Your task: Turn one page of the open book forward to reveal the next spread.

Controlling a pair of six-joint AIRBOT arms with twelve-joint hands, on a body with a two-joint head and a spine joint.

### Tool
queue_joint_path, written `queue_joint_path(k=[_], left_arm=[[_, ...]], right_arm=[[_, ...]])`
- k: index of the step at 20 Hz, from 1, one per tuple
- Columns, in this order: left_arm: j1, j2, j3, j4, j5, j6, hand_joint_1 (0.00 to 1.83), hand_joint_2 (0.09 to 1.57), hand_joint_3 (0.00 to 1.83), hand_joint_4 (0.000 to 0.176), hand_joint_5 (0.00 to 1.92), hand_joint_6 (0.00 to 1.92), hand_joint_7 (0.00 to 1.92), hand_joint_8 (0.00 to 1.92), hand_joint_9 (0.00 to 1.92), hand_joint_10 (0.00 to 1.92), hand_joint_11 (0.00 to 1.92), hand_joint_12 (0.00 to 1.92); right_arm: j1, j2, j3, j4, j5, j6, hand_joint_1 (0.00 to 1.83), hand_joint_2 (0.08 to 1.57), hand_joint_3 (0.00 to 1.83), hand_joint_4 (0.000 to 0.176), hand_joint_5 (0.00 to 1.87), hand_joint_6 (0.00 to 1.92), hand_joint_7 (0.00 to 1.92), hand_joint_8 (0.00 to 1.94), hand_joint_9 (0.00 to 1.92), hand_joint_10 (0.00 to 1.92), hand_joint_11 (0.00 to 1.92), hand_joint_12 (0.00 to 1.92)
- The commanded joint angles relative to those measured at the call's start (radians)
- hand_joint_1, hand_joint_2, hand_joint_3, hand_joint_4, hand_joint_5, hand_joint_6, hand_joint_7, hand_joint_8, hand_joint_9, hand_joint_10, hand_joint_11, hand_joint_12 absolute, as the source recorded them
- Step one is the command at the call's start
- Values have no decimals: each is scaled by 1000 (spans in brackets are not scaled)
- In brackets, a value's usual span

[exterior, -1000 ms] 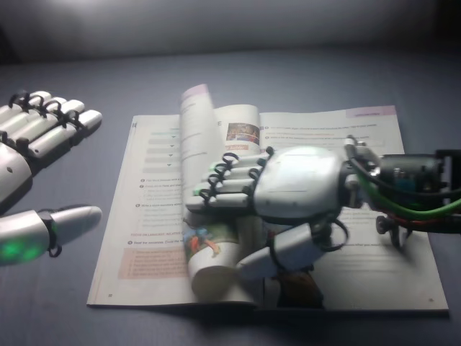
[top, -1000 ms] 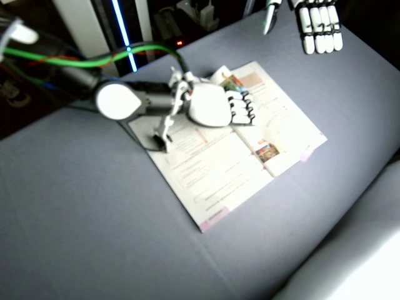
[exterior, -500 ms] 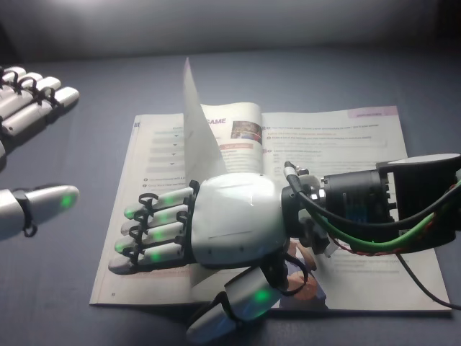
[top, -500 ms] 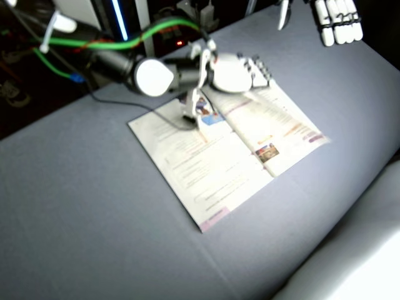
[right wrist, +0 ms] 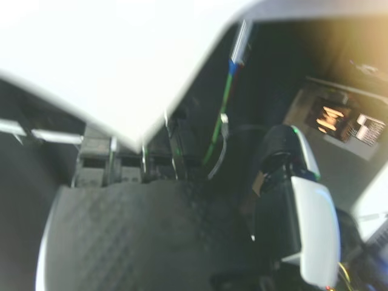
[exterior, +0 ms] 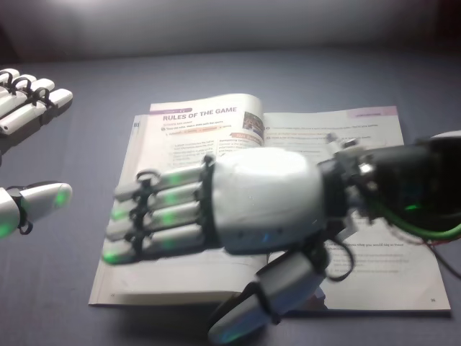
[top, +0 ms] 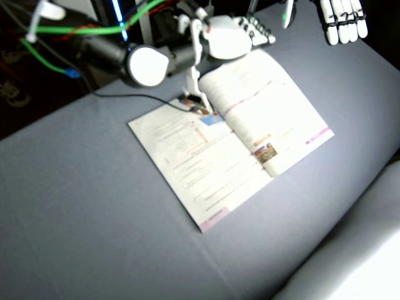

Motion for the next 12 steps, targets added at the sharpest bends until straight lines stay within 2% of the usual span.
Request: queue_joint_path(k=[1, 3, 6, 7, 8, 9, 12], left_arm=[[-9, 6, -1, -14, -118, -2, 0, 1312, 15, 0, 20, 0, 5, 0, 2, 0, 5, 3], [-6, 6, -5, -14, -122, -2, 0, 1291, 3, 0, 20, 0, 3, 0, 0, 0, 10, 5], [12, 6, -17, -22, -151, -2, 0, 1302, 7, 0, 12, 4, 8, 3, 9, 3, 26, 12], [21, 8, -21, -24, -165, -6, 0, 1316, 9, 0, 63, 19, 55, 18, 40, 13, 45, 22], [26, 8, -24, -25, -175, -10, 0, 1316, 9, 0, 63, 19, 55, 18, 40, 13, 45, 22], [32, 8, -27, -26, -192, -18, 0, 1233, 0, 0, 48, 7, 31, 3, 13, 1, 14, 9], [43, 0, -32, -28, -251, -52, 0, 1238, 0, 0, 45, 4, 39, 5, 22, 5, 19, 12]], right_arm=[[12, 9, -7, 89, 110, 6, 0, 1232, 15, 0, 43, 0, 81, 0, 87, 0, 41, 9], [12, 60, -21, 138, 119, 6, 0, 1252, 20, 0, 16, 1, 44, 0, 46, 0, 17, 1], [12, 149, -53, 249, 119, 6, 0, 1254, 1, 0, 144, 9, 147, 8, 111, 4, 60, 16], [1, 179, -57, 287, 119, 6, 0, 1231, 0, 0, 68, 0, 71, 0, 26, 0, 5, 0], [-9, 199, -60, 317, 119, 6, 0, 1231, 0, 0, 68, 0, 71, 0, 26, 0, 5, 0], [-25, 224, -64, 359, 119, 6, 0, 1241, 0, 0, 59, 2, 31, 0, 0, 0, 4, 2], [-110, 296, -84, 563, 157, 6, 0, 1225, 0, 0, 66, 10, 32, 11, 51, 19, 93, 41]])
